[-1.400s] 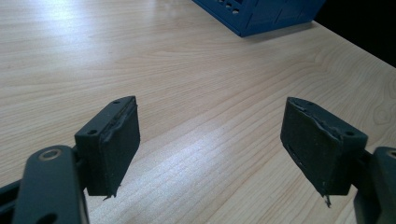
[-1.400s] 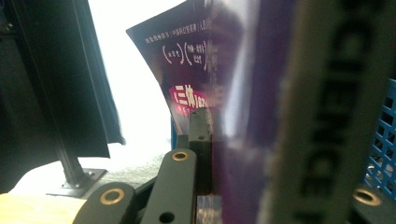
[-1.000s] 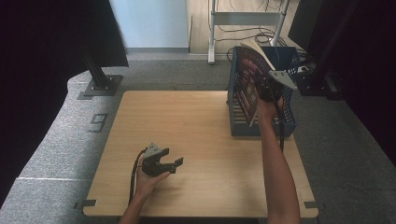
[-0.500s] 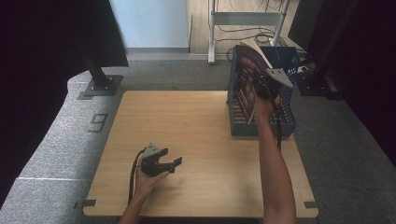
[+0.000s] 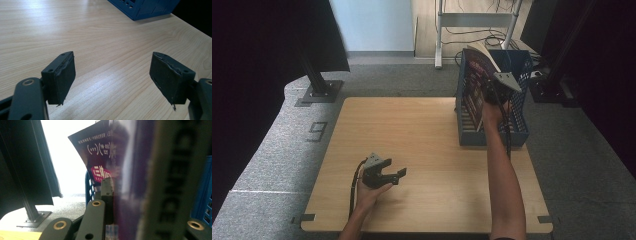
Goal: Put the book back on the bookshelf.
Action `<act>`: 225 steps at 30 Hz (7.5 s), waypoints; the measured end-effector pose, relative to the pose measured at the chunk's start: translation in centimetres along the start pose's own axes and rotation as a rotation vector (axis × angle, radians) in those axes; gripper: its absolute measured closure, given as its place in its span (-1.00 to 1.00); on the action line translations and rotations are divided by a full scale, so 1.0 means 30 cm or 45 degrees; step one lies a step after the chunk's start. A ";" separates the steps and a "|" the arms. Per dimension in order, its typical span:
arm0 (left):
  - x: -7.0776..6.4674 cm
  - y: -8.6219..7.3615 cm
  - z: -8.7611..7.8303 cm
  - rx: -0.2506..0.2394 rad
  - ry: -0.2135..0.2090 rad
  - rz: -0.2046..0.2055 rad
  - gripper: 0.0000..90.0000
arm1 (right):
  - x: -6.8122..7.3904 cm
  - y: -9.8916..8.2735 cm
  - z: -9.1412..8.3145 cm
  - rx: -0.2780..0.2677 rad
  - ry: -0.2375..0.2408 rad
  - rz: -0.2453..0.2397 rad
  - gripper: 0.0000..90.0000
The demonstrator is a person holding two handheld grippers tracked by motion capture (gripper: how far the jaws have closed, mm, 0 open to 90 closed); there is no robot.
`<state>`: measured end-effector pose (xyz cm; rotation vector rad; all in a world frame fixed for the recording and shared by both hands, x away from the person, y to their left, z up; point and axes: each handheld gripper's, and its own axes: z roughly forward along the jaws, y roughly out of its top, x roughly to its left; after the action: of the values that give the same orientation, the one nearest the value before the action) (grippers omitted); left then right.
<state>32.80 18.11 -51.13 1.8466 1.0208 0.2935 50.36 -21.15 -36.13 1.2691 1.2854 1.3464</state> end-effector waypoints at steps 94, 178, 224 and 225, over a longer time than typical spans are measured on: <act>0.018 -0.002 0.002 -0.006 0.015 -0.002 -0.52 | 0.041 -0.192 0.091 0.177 -0.029 -0.204 0.81; 0.015 -0.005 0.015 0.008 0.010 0.010 -0.52 | 0.088 -0.243 0.061 0.213 0.131 -0.274 0.29; -0.001 -0.009 0.015 0.015 0.007 0.023 -0.52 | 0.075 -0.220 -0.110 0.154 0.294 -0.159 0.16; -0.001 -0.009 0.016 0.016 0.006 0.023 -0.52 | 0.073 -0.224 -0.115 0.155 0.295 -0.157 0.16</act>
<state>32.92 17.83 -51.57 1.8680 1.0116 0.3037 46.29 -18.73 -42.40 1.1182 1.6008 1.3736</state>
